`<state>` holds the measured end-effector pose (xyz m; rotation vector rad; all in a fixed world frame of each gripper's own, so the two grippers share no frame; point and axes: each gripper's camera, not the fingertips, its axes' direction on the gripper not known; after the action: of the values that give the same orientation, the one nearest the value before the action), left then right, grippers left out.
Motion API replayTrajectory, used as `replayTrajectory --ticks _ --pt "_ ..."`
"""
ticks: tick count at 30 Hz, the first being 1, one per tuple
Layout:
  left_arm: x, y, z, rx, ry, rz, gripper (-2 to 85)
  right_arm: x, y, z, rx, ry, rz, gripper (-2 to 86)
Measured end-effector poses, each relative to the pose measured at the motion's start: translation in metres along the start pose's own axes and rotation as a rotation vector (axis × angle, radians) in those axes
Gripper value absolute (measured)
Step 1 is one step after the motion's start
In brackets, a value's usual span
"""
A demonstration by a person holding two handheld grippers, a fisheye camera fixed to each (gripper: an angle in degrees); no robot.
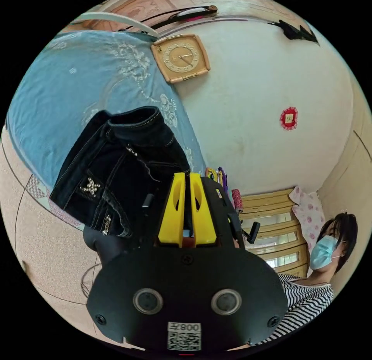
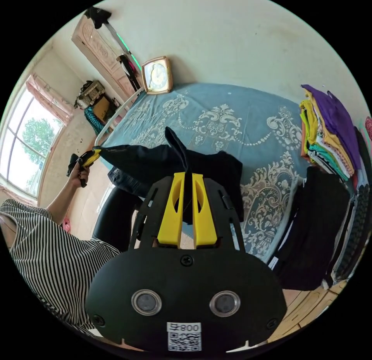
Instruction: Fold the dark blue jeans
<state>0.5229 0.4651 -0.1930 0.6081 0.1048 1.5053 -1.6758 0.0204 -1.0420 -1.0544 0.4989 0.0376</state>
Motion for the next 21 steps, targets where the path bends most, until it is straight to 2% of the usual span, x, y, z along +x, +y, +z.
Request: replayTrajectory --ticks 3,7,10,13,16,18,21 --pt "0.032 -0.043 0.007 0.013 0.003 0.105 2.4 0.039 -0.008 -0.053 0.141 0.048 0.064 2.1" --pt "0.052 -0.098 0.011 0.095 -0.045 0.142 2.4 0.118 -0.017 -0.113 0.290 0.152 0.256 1.7" --pt "0.041 -0.144 0.022 0.151 -0.051 0.084 2.3 0.191 -0.021 -0.116 0.254 0.194 0.451 1.2" --pt "0.009 -0.167 0.042 0.147 -0.139 -0.040 2.1 0.236 -0.008 -0.104 0.233 0.220 0.603 1.3" --pt "-0.023 -0.164 0.050 0.183 -0.078 -0.112 2.0 0.217 0.000 -0.081 0.247 0.206 0.490 2.3" --pt "-0.040 -0.158 0.050 0.220 0.003 -0.126 1.8 0.184 -0.003 -0.048 0.186 0.156 0.358 3.5" --pt "-0.047 -0.158 0.046 0.227 -0.001 -0.138 1.7 0.105 -0.012 0.032 0.018 0.034 0.114 6.2"
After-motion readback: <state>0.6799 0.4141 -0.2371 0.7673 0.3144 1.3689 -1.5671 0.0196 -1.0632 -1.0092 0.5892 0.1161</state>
